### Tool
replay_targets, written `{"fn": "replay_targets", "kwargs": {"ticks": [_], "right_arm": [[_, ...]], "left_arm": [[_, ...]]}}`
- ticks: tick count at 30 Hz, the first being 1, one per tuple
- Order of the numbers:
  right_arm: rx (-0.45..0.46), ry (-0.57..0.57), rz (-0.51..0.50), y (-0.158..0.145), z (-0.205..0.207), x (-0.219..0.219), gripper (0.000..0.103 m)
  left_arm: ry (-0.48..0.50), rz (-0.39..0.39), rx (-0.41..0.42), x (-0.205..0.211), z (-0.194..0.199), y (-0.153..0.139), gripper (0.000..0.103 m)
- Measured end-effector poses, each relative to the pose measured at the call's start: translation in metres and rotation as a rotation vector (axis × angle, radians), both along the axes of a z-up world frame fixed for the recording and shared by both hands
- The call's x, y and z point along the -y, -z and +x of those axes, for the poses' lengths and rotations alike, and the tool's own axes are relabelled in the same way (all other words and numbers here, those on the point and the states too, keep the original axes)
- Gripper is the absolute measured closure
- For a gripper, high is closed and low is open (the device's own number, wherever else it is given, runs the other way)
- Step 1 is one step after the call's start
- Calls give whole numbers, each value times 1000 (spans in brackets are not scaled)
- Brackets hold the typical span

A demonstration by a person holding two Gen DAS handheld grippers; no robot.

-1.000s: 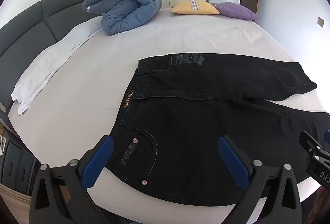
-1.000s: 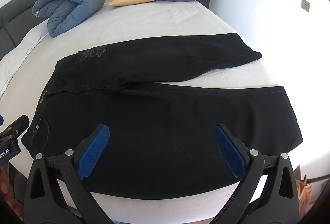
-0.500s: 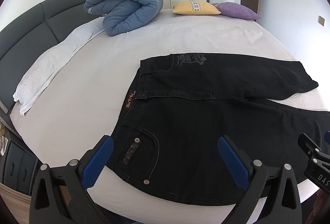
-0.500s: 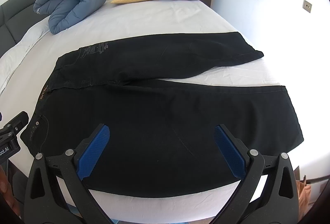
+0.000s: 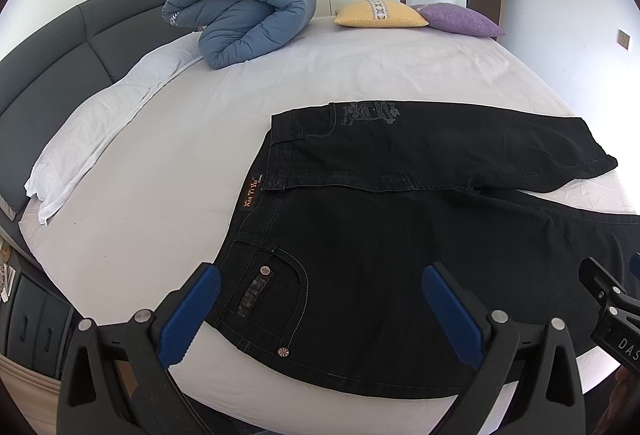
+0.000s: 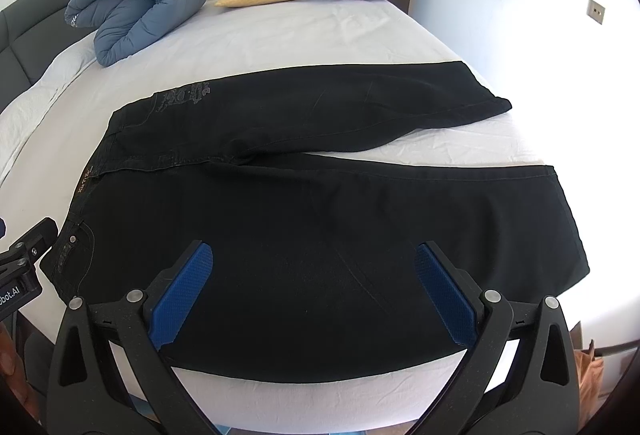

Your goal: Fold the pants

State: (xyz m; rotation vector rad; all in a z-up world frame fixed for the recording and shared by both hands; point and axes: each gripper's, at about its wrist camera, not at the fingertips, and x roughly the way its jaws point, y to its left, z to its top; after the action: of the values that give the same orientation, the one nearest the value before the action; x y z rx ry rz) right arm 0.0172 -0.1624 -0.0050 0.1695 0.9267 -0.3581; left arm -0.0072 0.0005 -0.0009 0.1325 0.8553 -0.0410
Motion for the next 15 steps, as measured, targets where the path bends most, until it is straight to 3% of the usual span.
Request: {"fn": "replay_targets", "kwargs": {"ticks": [15], "right_arm": [[-1,1,0,0,0,-2,0]], "left_arm": [[1,2,-3,0,0,2,0]]}}
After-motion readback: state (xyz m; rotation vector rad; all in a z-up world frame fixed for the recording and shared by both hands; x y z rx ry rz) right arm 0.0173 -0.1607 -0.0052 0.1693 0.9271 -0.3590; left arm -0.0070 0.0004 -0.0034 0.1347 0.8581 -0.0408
